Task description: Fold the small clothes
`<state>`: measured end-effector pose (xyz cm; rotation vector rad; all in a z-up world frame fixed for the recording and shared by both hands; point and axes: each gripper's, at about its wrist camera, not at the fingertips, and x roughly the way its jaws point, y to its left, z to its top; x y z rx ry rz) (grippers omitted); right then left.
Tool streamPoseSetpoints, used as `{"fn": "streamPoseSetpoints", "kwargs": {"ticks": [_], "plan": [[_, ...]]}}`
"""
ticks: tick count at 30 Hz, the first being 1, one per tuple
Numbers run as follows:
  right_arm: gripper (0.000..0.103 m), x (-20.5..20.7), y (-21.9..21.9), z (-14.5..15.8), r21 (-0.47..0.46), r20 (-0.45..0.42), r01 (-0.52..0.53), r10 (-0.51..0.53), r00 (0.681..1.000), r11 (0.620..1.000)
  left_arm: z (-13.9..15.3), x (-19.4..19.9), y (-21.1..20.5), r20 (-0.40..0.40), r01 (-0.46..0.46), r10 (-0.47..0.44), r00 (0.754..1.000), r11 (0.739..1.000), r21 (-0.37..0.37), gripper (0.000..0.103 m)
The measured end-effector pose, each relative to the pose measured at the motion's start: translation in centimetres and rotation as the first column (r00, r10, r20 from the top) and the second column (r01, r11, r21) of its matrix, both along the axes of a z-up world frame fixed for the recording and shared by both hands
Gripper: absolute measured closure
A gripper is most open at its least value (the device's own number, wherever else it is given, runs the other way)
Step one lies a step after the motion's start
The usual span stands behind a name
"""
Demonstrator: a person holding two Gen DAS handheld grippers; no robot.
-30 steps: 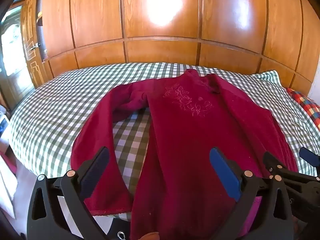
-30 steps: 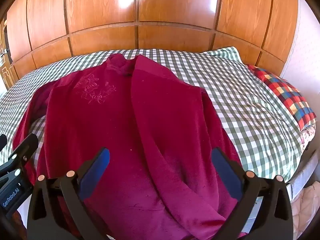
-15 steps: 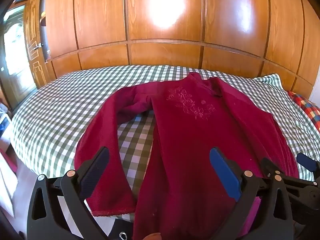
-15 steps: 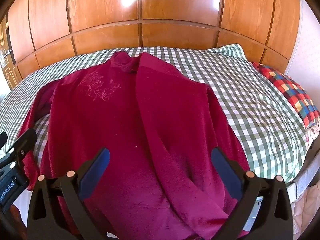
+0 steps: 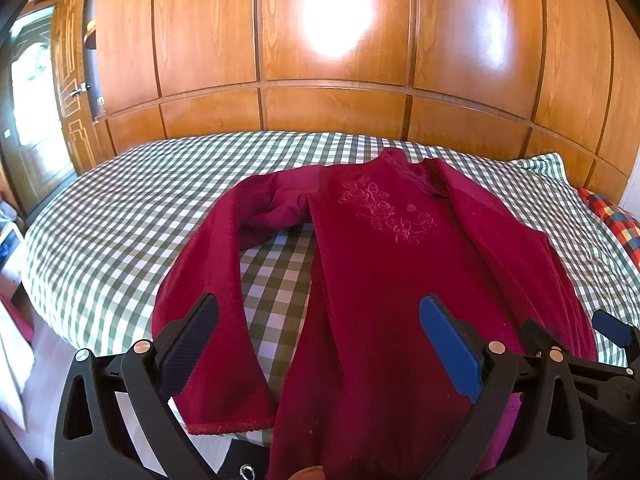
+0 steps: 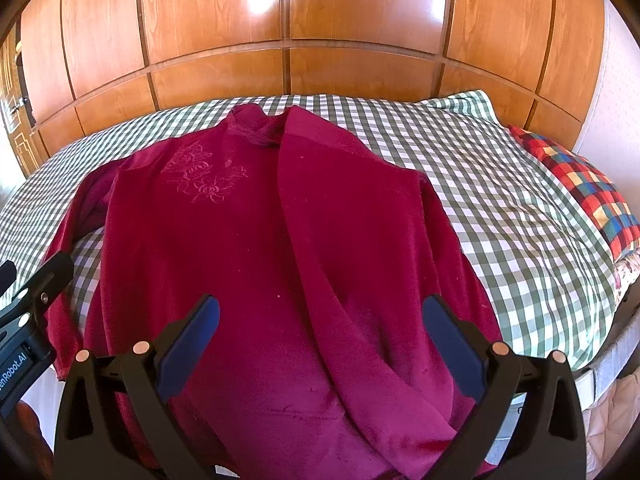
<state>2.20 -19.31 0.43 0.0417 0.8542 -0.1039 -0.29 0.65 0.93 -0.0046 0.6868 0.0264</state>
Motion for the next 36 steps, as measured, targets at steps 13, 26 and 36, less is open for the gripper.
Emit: {"fn": "streamPoseSetpoints", "kwargs": {"ticks": [13,26,36], "plan": [[0.002,-0.02,-0.13,0.16,0.002,0.015,0.009,-0.009,1.000,1.000,0.14,0.09,-0.01,0.005,0.005,-0.005,1.000,1.000,0.004,0.004],[0.002,-0.12,-0.12,0.28,0.000,0.020,0.007,-0.007,1.000,1.000,0.34,-0.09,-0.03,0.017,0.001,-0.002,1.000,1.000,0.005,0.004],[0.002,-0.17,-0.24,0.45,0.000,0.030,0.008,-0.008,1.000,1.000,0.88,-0.15,-0.04,0.036,-0.001,0.001,0.999,1.000,0.007,0.004]]}}
